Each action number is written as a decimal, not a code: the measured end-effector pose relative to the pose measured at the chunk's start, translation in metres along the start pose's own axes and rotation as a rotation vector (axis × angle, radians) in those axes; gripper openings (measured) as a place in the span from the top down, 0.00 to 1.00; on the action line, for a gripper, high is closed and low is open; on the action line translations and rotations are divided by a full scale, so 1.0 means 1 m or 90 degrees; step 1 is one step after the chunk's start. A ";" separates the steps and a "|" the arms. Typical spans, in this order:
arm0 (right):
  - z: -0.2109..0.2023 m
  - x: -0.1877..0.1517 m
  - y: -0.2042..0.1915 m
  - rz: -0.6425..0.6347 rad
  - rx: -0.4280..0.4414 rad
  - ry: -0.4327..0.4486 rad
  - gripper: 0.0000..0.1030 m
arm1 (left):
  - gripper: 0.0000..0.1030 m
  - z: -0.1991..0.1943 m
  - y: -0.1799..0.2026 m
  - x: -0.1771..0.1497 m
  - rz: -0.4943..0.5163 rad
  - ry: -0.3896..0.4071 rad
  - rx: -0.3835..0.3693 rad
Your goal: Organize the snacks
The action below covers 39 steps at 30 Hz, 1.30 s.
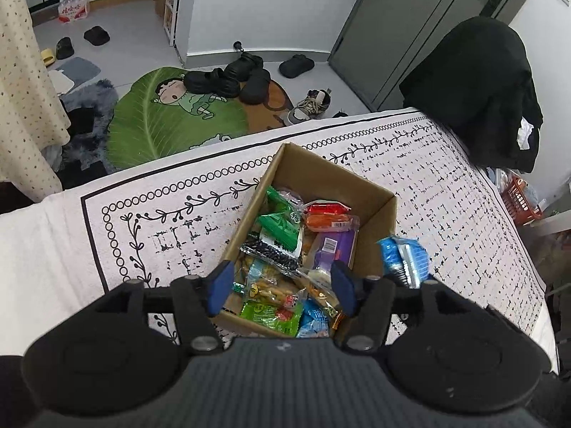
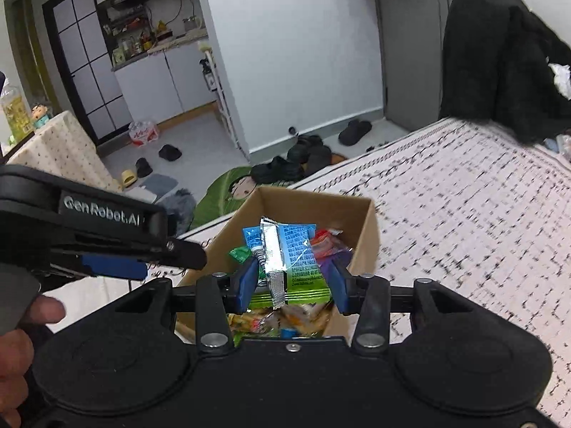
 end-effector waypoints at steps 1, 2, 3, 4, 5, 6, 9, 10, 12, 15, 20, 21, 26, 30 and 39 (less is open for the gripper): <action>0.001 -0.001 0.000 -0.004 -0.004 -0.007 0.49 | 0.34 0.001 -0.001 0.001 -0.001 -0.002 -0.002; 0.001 -0.002 -0.001 -0.006 -0.009 -0.010 0.47 | 0.31 0.001 -0.002 0.002 0.000 -0.004 -0.004; 0.001 -0.003 0.000 -0.004 -0.011 -0.014 0.47 | 0.29 0.002 -0.002 0.002 0.002 -0.005 -0.006; -0.002 -0.003 0.000 0.002 -0.012 -0.016 0.47 | 0.27 0.003 -0.002 0.002 0.006 -0.007 -0.008; -0.003 -0.004 0.002 0.013 -0.009 -0.019 0.47 | 0.24 0.003 -0.002 0.002 0.008 -0.009 -0.008; -0.005 -0.003 0.005 0.026 -0.004 -0.023 0.46 | 0.23 0.004 -0.001 0.003 0.010 -0.011 -0.008; -0.011 0.000 0.007 0.018 -0.022 -0.030 0.46 | 0.20 0.007 0.002 0.004 0.019 -0.019 -0.004; -0.013 0.001 0.009 0.017 -0.032 -0.032 0.46 | 0.20 0.007 0.003 0.004 0.021 -0.021 -0.008; -0.021 0.002 0.014 0.032 -0.042 -0.034 0.46 | 0.20 0.006 0.006 0.006 0.027 -0.023 -0.012; -0.031 0.002 0.020 0.046 -0.055 -0.032 0.46 | 0.19 0.000 0.012 0.006 0.039 -0.021 -0.023; -0.055 0.001 0.029 0.079 -0.072 -0.024 0.46 | 0.18 -0.017 0.023 0.006 0.052 -0.004 -0.038; -0.058 0.002 0.031 0.082 -0.076 -0.024 0.45 | 0.17 -0.020 0.023 0.006 0.052 -0.001 -0.039; -0.080 -0.001 0.037 0.106 -0.097 -0.013 0.39 | 0.13 -0.036 0.022 0.002 0.053 0.006 -0.056; -0.097 -0.007 0.038 0.129 -0.111 -0.002 0.21 | 0.06 -0.051 0.020 -0.001 0.062 0.024 -0.043; -0.136 -0.010 0.038 0.179 -0.142 0.035 0.00 | 0.00 -0.089 0.025 -0.014 0.114 0.053 -0.050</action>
Point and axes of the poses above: each gripper's, at about its wrist camera, not at the fingertips, and z roughly the way its jaws point, y to its right, x to its top, the point moved 4 cm from there along z, roughly the way its jaws point, and after that the axes turned 11 degrees about -z, right-handed, at the moved point
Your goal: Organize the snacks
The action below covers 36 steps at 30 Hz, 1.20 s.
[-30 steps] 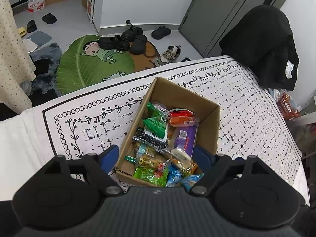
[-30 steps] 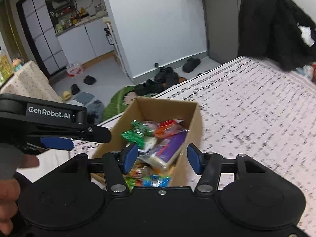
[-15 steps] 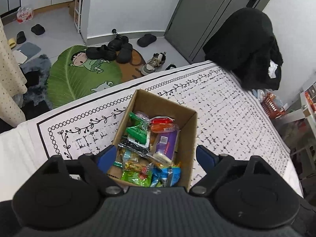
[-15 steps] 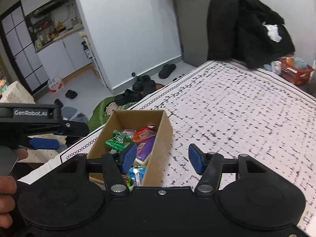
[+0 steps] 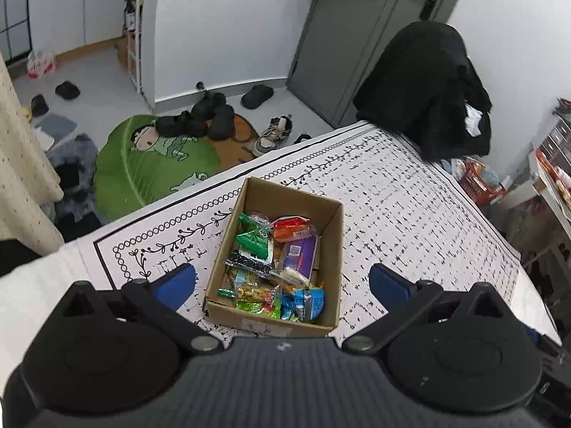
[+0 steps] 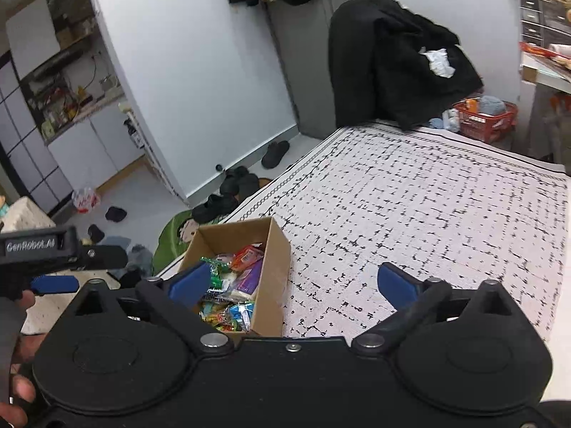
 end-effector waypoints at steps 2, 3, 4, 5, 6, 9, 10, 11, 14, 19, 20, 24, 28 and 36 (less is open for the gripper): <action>-0.007 -0.001 0.002 0.009 -0.005 0.001 0.00 | 0.00 -0.010 0.001 -0.003 0.019 0.005 -0.005; -0.010 -0.002 0.003 0.013 -0.008 0.001 0.00 | 0.00 -0.015 0.002 -0.004 0.025 0.005 -0.006; -0.013 -0.003 0.003 0.016 -0.008 0.002 0.00 | 0.00 -0.019 0.002 -0.005 0.029 0.005 -0.010; -0.016 -0.004 0.003 0.017 -0.007 0.002 0.00 | 0.00 -0.024 0.002 -0.006 0.033 0.007 -0.013; -0.018 -0.005 0.003 0.017 -0.011 0.002 0.00 | 0.00 -0.027 0.002 -0.007 0.037 0.010 -0.014; -0.028 -0.006 0.001 0.008 -0.018 0.007 0.00 | 0.00 -0.042 0.002 -0.008 0.052 0.021 -0.019; -0.031 -0.006 0.000 0.005 -0.018 0.010 0.00 | 0.00 -0.047 0.002 -0.008 0.056 0.024 -0.021; -0.035 -0.006 0.000 0.004 -0.018 0.011 0.00 | 0.00 -0.051 0.001 -0.009 0.060 0.027 -0.022; -0.044 -0.007 -0.002 0.002 -0.016 0.016 0.00 | 0.00 -0.063 0.001 -0.012 0.069 0.031 -0.036; -0.061 -0.010 -0.005 -0.007 -0.017 0.025 0.00 | 0.00 -0.083 -0.002 -0.021 0.091 0.042 -0.049; -0.065 -0.011 -0.006 -0.010 -0.017 0.026 0.00 | 0.00 -0.087 -0.004 -0.023 0.093 0.044 -0.050; -0.077 -0.015 -0.007 -0.019 -0.018 0.032 0.00 | 0.00 -0.097 -0.015 -0.030 0.093 0.051 -0.056; -0.088 -0.019 -0.009 -0.027 -0.018 0.036 0.00 | 0.00 -0.107 -0.021 -0.038 0.096 0.055 -0.065; -0.111 -0.035 -0.016 -0.044 -0.020 0.041 0.00 | 0.00 -0.126 -0.034 -0.054 0.108 0.066 -0.075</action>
Point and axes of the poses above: each gripper's, at about its wrist camera, not at the fingertips, and z roughly the way its jaws point, y to its right, x to its top, the point moved 4 cm from there along z, roughly the way its jaws point, and after that the axes turned 11 degrees about -z, right-handed, at the moved point
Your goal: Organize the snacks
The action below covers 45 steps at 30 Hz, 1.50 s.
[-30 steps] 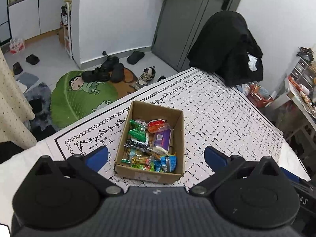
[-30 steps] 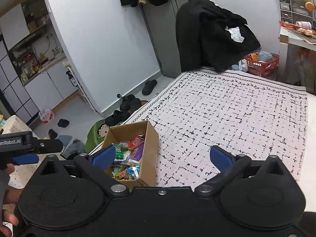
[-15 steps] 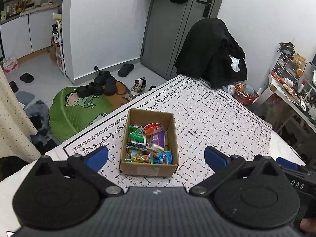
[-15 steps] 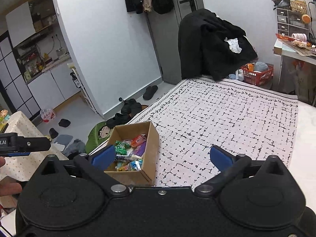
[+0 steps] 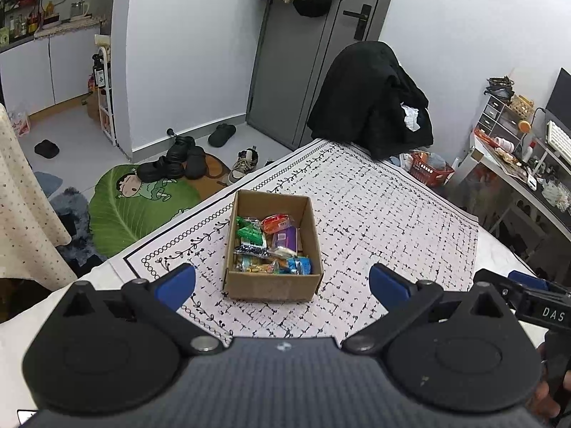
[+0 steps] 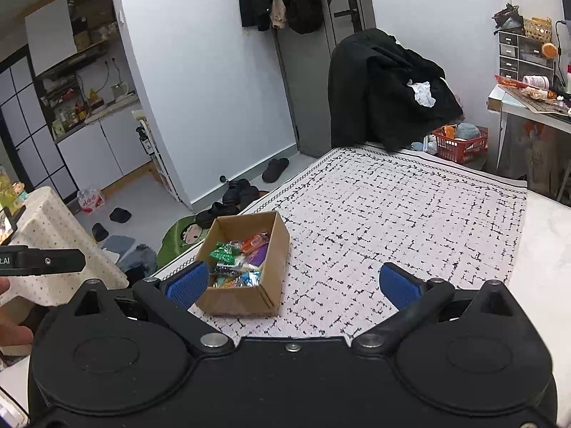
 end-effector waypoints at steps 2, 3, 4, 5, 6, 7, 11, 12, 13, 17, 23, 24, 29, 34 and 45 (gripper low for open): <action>-0.004 -0.003 -0.002 -0.004 -0.001 0.001 0.00 | 0.00 -0.005 -0.003 -0.004 0.001 0.001 0.000; -0.007 -0.005 -0.003 -0.007 -0.002 0.001 0.00 | 0.00 -0.007 -0.004 -0.007 0.002 0.002 -0.003; -0.009 -0.006 -0.005 -0.010 -0.003 0.001 0.00 | 0.00 -0.009 -0.006 -0.009 0.002 0.003 -0.004; -0.011 -0.008 -0.006 -0.014 -0.003 0.002 0.00 | 0.00 -0.010 -0.007 -0.011 0.002 0.004 -0.005; -0.013 -0.009 -0.008 -0.017 -0.004 0.003 0.00 | 0.00 -0.012 -0.008 -0.013 0.003 0.005 -0.006; -0.016 -0.011 -0.009 -0.020 -0.005 0.003 0.00 | 0.00 -0.014 -0.010 -0.015 0.003 0.006 -0.008; -0.023 -0.017 -0.014 -0.031 -0.005 0.001 0.00 | 0.00 -0.019 -0.013 -0.023 0.003 0.005 -0.014; -0.024 -0.018 -0.016 -0.034 -0.011 0.001 0.00 | 0.00 -0.020 -0.014 -0.025 0.004 0.004 -0.015; -0.026 -0.020 -0.017 -0.034 -0.015 0.000 0.00 | 0.00 -0.022 -0.015 -0.025 0.005 0.005 -0.015; -0.029 -0.025 -0.020 -0.027 -0.006 -0.009 0.00 | 0.00 -0.027 -0.019 -0.031 0.009 0.011 -0.022; -0.033 -0.036 -0.024 -0.026 -0.011 -0.016 0.00 | 0.00 -0.033 -0.022 -0.037 0.023 0.016 -0.019; -0.034 -0.037 -0.025 -0.029 -0.011 -0.018 0.00 | 0.00 -0.033 -0.022 -0.038 0.023 0.016 -0.019; -0.034 -0.040 -0.025 -0.027 -0.014 -0.023 0.00 | 0.00 -0.037 -0.025 -0.041 0.025 0.020 -0.022; -0.035 -0.041 -0.027 -0.030 -0.014 -0.023 0.00 | 0.00 -0.038 -0.025 -0.041 0.027 0.021 -0.026; -0.037 -0.040 -0.027 -0.032 -0.017 -0.016 0.00 | 0.00 -0.038 -0.022 -0.040 0.032 0.021 -0.027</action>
Point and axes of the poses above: each gripper's, at about its wrist camera, not at the fingertips, and z roughly the way its jaws point, y to its right, x to its top, the point moved 4 cm from there along z, roughly the way its jaws point, and after that the axes turned 11 degrees about -z, right-handed, at the moved point
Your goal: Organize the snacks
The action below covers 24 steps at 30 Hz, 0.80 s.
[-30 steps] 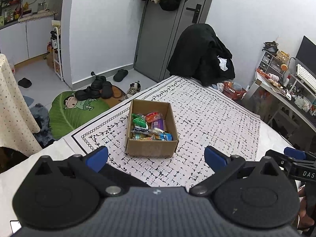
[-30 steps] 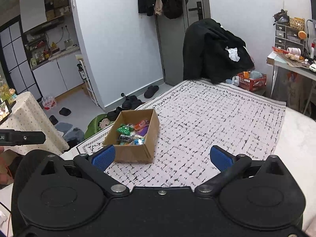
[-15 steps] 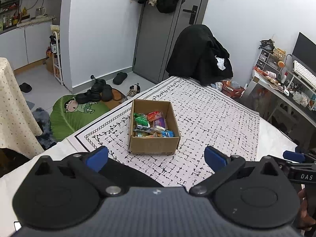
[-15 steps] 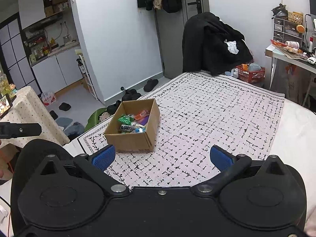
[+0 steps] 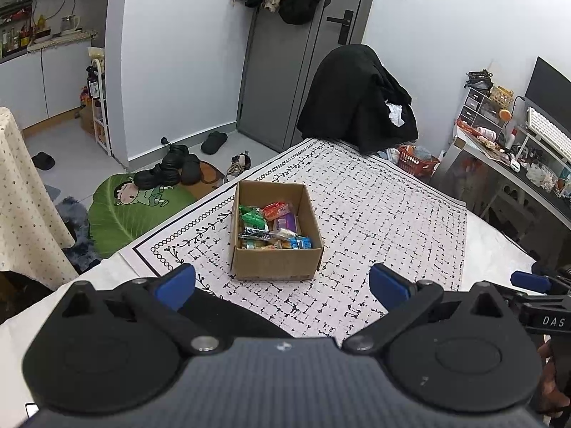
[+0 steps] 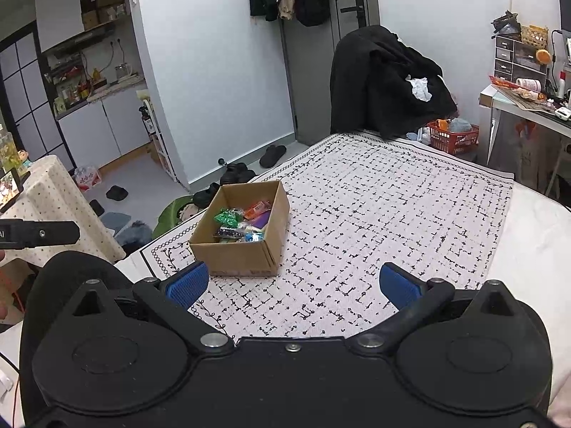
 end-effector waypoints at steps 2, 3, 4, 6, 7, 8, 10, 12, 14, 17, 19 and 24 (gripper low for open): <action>-0.001 0.000 0.001 0.002 -0.002 0.004 0.00 | 0.00 0.000 0.000 0.000 0.001 0.001 0.000; -0.002 0.000 0.001 0.002 -0.003 0.005 0.00 | 0.00 0.000 0.000 0.000 0.001 0.002 0.000; -0.002 0.000 0.001 0.003 -0.004 0.005 0.00 | 0.00 0.001 0.000 0.000 0.000 0.002 0.001; -0.003 0.001 0.001 0.004 -0.005 0.006 0.00 | 0.00 0.000 0.000 0.000 0.001 0.002 0.000; -0.003 0.001 0.001 0.004 -0.005 0.006 0.00 | 0.00 0.000 0.000 0.000 0.002 0.002 0.000; -0.004 0.001 0.001 0.004 -0.006 0.006 0.00 | 0.00 -0.001 0.000 0.000 0.003 0.003 -0.001; -0.004 0.002 0.001 0.003 -0.006 0.007 0.00 | 0.00 -0.001 0.001 0.000 0.005 0.002 -0.001; -0.004 0.002 0.001 0.003 -0.007 0.006 0.00 | 0.00 -0.001 0.001 -0.001 0.006 0.002 0.000; -0.005 0.002 0.001 0.002 -0.007 0.007 0.00 | 0.00 -0.001 0.000 -0.001 0.005 0.000 0.001; -0.004 0.002 0.001 0.002 -0.007 0.007 0.00 | 0.00 -0.002 0.001 -0.002 0.012 0.001 -0.002; -0.004 0.002 0.001 0.003 -0.008 0.007 0.00 | 0.00 -0.003 0.001 -0.002 0.015 0.002 -0.002; -0.005 0.002 0.001 0.002 -0.009 0.007 0.00 | 0.00 -0.003 0.000 -0.003 0.011 -0.003 -0.001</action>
Point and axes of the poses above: each gripper's, at about its wrist camera, not at the fingertips, and z roughly the way its jaws point, y to its right, x to its top, the point moved 4 cm from there along z, roughly the way its jaws point, and after that the axes turned 11 degrees about -z, right-handed, at the moved point
